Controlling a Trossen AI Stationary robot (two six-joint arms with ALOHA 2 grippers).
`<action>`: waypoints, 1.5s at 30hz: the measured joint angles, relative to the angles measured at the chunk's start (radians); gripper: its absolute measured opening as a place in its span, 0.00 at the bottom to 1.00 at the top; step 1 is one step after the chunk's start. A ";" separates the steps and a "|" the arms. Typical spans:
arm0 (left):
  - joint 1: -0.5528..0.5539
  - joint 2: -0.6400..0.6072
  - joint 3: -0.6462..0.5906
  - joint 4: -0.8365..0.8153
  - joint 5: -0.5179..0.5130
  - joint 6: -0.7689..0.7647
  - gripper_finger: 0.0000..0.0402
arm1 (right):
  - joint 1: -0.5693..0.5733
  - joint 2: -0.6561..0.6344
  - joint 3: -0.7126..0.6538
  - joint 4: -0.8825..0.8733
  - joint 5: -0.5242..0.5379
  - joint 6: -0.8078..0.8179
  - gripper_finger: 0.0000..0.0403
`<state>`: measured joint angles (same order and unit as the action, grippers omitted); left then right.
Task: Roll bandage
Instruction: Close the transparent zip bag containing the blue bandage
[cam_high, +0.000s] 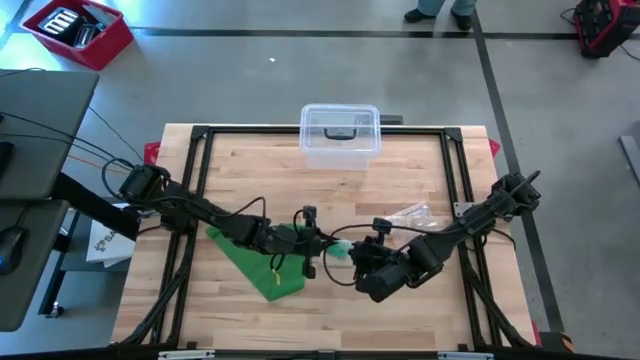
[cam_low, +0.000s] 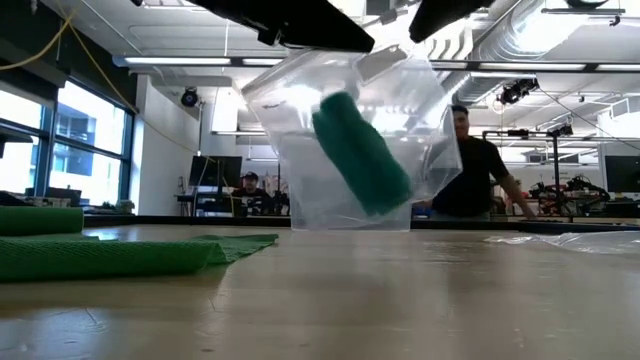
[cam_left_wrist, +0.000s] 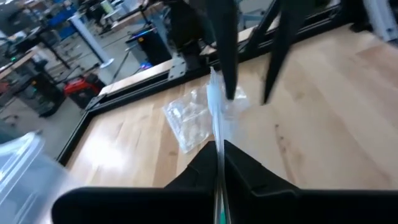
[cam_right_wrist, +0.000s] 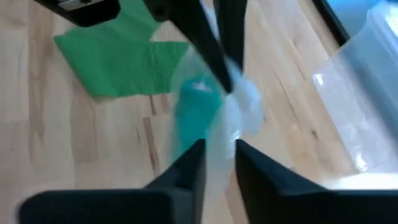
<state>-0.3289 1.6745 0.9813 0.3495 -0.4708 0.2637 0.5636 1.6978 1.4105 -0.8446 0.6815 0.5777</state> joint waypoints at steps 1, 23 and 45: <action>0.000 0.000 0.000 -0.005 -0.009 -0.001 0.01 | 0.003 0.000 -0.007 0.000 -0.001 0.006 0.25; -0.071 -0.034 -0.001 -0.017 -0.041 0.061 0.00 | 0.032 -0.003 -0.270 0.227 0.160 0.095 0.04; -0.071 -0.039 -0.001 -0.064 0.021 0.000 0.00 | 0.236 -0.240 -0.257 0.185 0.298 0.178 0.39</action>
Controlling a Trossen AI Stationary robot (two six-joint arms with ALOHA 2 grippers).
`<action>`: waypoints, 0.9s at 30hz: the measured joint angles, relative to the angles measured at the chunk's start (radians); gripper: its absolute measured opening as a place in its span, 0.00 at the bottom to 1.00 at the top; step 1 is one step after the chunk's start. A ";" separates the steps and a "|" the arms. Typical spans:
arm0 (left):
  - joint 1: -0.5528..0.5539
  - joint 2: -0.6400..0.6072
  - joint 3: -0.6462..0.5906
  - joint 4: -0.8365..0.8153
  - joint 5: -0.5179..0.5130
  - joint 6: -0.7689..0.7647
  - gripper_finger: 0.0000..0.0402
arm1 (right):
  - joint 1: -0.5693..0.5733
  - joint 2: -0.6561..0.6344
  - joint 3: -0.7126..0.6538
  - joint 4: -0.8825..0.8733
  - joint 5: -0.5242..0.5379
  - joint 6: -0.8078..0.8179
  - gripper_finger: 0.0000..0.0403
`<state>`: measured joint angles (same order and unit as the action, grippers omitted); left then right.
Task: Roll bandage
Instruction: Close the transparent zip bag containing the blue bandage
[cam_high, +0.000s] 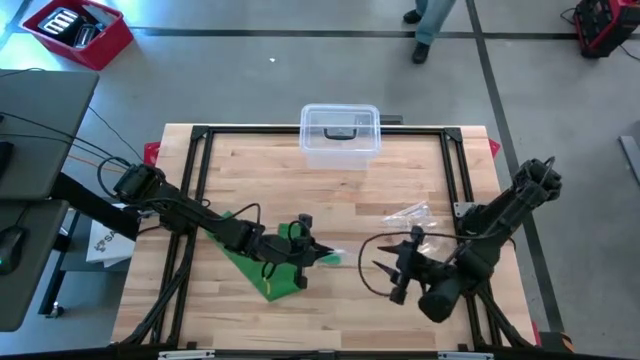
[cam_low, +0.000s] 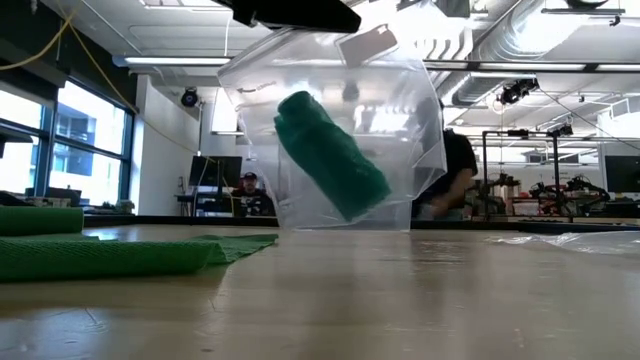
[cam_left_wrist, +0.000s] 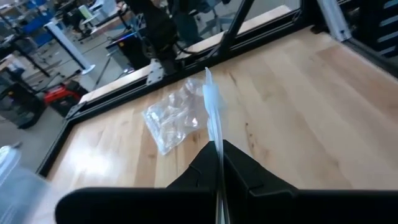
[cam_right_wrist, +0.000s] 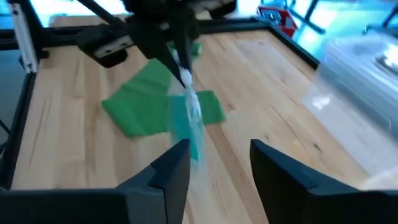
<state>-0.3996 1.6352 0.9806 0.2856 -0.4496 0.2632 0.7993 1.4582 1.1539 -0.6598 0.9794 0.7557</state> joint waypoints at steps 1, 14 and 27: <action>0.000 0.000 0.000 0.004 0.006 -0.001 0.00 | -0.008 0.007 -0.007 0.039 -0.002 -0.039 0.40; 0.000 0.000 0.000 -0.004 0.053 -0.034 0.00 | -0.206 0.087 -0.030 0.453 -0.288 -0.415 0.25; 0.000 0.000 0.000 -0.006 0.055 -0.052 0.00 | -0.223 0.056 0.003 0.410 -0.320 -0.441 0.02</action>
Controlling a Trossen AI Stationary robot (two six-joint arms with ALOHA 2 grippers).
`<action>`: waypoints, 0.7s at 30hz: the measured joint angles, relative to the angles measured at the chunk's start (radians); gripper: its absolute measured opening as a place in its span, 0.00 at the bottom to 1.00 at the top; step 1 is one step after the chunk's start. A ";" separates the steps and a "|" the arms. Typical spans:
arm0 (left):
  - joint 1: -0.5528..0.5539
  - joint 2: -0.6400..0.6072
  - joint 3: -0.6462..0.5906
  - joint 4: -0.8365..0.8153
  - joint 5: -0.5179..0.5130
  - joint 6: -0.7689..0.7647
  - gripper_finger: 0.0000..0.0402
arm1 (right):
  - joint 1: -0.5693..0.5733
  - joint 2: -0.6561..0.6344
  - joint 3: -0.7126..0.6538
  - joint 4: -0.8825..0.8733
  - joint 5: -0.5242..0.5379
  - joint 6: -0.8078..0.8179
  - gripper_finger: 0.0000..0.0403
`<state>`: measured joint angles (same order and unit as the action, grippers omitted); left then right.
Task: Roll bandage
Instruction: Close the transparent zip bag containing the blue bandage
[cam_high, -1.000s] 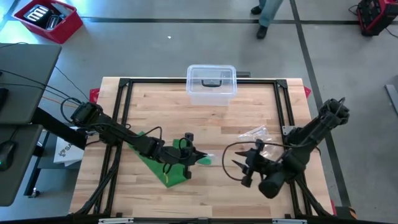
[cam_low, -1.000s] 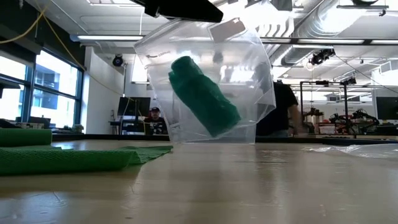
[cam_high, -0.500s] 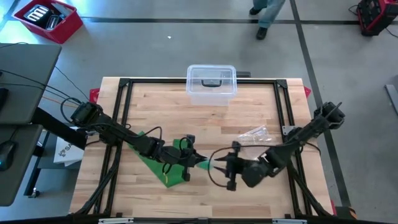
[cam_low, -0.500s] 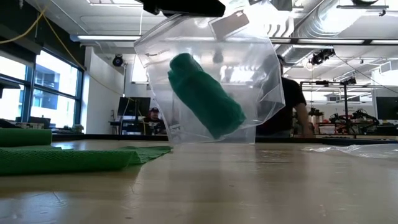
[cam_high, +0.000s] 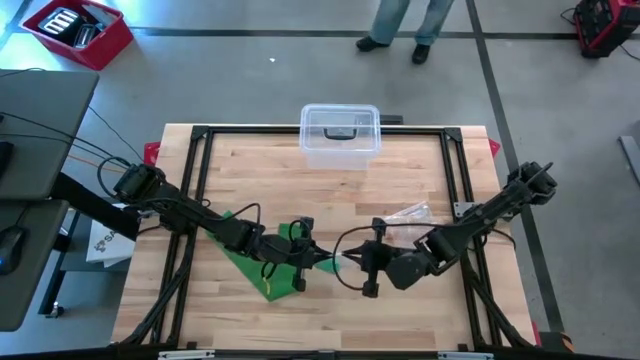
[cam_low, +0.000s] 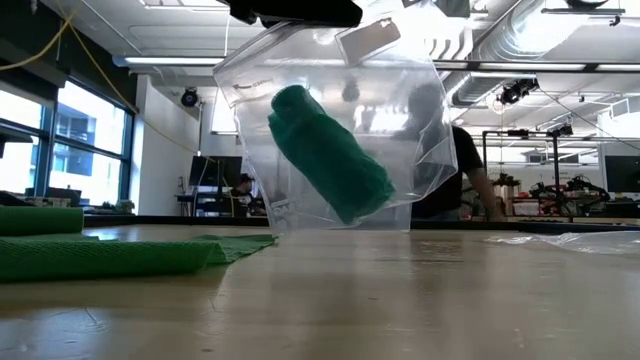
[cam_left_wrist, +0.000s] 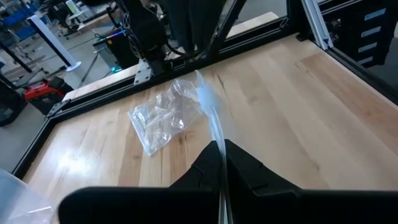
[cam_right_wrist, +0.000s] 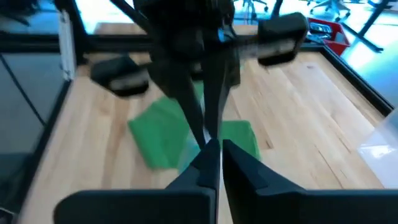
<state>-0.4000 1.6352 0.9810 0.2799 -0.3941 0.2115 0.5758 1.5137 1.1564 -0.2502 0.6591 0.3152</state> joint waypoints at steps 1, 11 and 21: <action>0.000 0.000 0.000 -0.001 0.000 0.000 0.00 | 0.000 -0.001 0.009 -0.007 -0.010 0.002 0.03; 0.001 0.000 0.000 -0.019 -0.001 0.000 0.00 | -0.064 0.014 0.023 -0.124 -0.113 0.051 0.26; 0.000 0.000 0.000 -0.029 0.000 -0.001 0.00 | -0.072 0.052 0.023 -0.066 -0.135 -0.009 0.02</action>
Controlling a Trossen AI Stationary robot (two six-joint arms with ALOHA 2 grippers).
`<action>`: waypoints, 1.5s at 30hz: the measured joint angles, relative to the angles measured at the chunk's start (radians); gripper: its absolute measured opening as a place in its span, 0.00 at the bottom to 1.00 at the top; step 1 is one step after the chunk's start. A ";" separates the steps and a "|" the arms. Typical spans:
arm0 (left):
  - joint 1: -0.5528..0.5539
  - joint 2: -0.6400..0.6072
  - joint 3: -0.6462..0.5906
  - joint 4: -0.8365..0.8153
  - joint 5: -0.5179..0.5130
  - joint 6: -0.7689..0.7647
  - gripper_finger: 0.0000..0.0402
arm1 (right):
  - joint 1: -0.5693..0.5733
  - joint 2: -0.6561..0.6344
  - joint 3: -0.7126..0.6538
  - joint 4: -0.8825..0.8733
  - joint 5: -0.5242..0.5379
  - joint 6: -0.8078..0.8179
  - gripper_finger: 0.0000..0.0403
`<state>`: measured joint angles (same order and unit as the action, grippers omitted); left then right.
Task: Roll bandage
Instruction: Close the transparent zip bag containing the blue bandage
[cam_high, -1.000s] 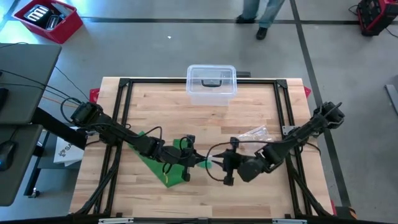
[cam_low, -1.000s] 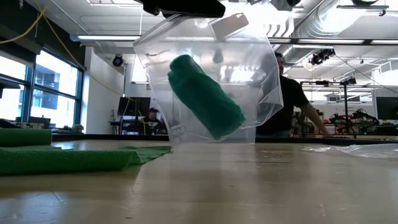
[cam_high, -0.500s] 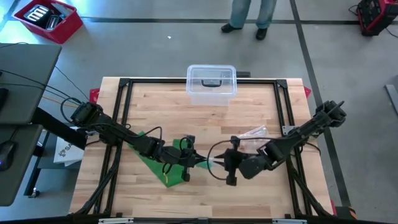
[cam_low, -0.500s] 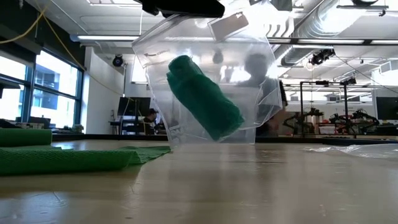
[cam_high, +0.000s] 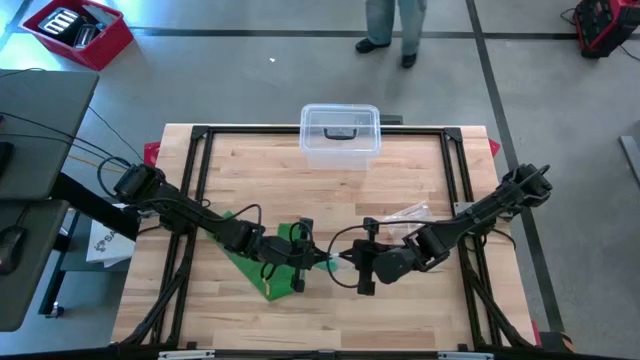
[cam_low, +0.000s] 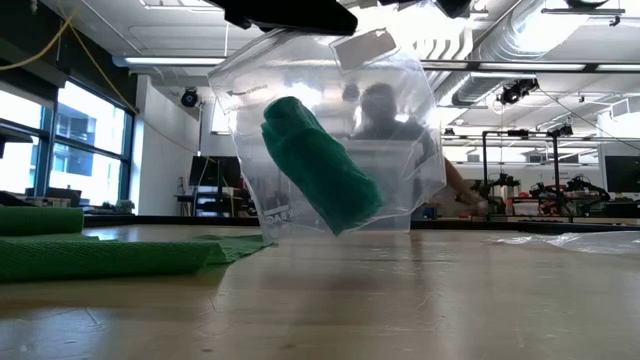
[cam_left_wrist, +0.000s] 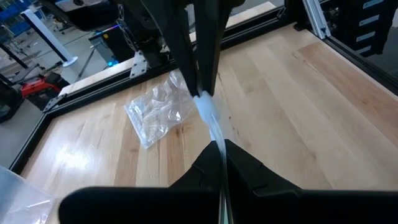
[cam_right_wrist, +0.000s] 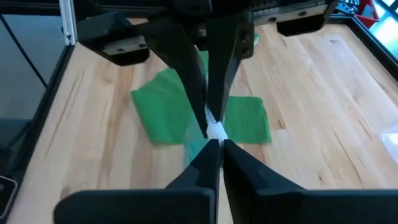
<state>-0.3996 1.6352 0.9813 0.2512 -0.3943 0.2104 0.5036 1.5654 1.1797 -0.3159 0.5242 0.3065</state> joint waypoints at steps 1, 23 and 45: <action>0.000 0.000 0.000 0.003 0.000 0.000 0.00 | -0.003 0.000 0.000 0.001 -0.001 0.001 0.03; 0.001 0.000 0.000 0.014 -0.003 -0.001 0.00 | -0.026 -0.003 0.139 -0.221 -0.060 0.035 0.31; 0.001 0.000 0.000 0.009 -0.003 -0.017 0.00 | 0.012 0.073 0.148 -0.203 0.003 -0.001 0.03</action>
<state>-0.3988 1.6352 0.9817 0.2605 -0.3977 0.1932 0.5160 1.6382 1.3281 -0.5191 0.5267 0.3054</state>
